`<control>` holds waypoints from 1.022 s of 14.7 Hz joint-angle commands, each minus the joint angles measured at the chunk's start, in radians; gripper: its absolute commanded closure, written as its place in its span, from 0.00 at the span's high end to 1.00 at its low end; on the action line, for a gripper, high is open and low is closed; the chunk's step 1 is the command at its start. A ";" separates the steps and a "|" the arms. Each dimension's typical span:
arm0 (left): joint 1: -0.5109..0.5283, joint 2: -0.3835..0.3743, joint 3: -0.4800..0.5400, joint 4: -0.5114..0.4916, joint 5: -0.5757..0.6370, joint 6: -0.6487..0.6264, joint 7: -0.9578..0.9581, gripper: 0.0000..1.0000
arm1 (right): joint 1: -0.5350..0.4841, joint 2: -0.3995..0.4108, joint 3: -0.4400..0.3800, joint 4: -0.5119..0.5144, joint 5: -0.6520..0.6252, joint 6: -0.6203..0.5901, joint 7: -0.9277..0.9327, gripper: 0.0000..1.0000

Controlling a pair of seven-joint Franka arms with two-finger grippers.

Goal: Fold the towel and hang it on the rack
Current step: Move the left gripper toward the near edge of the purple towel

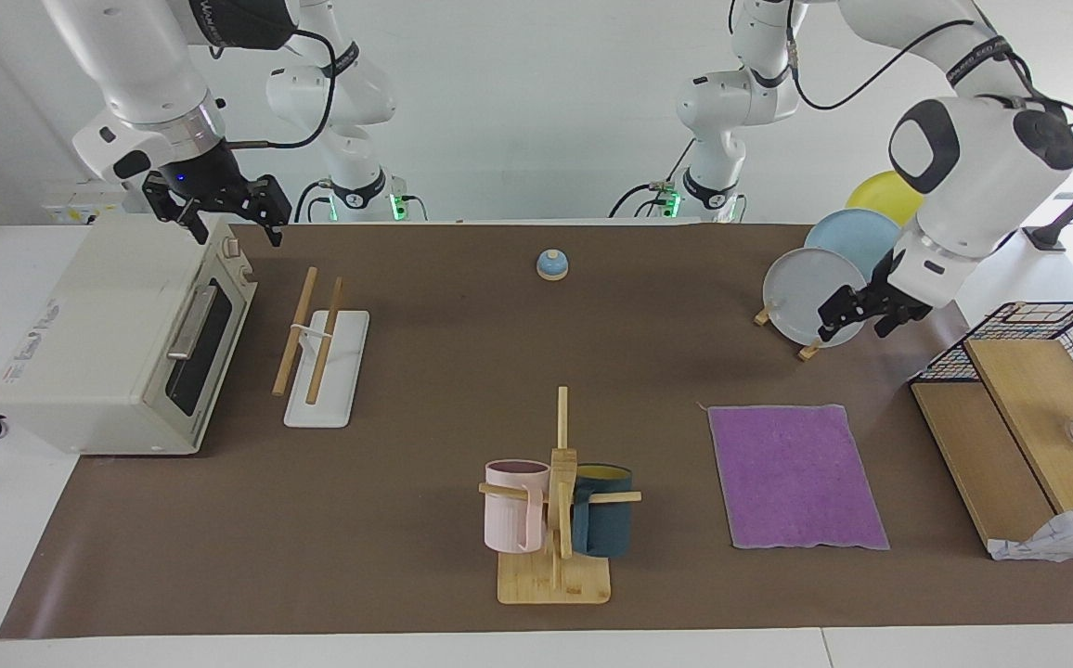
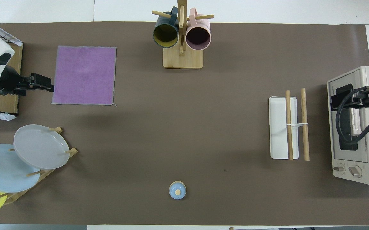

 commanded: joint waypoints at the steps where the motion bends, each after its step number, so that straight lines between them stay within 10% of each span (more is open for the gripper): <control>1: 0.035 0.095 -0.003 -0.008 -0.018 0.110 0.083 1.00 | -0.005 0.001 0.001 0.008 0.024 -0.008 -0.012 1.00; 15: 0.127 0.244 -0.005 -0.097 -0.142 0.270 0.284 0.95 | -0.002 0.000 0.001 0.005 0.025 -0.011 -0.012 1.00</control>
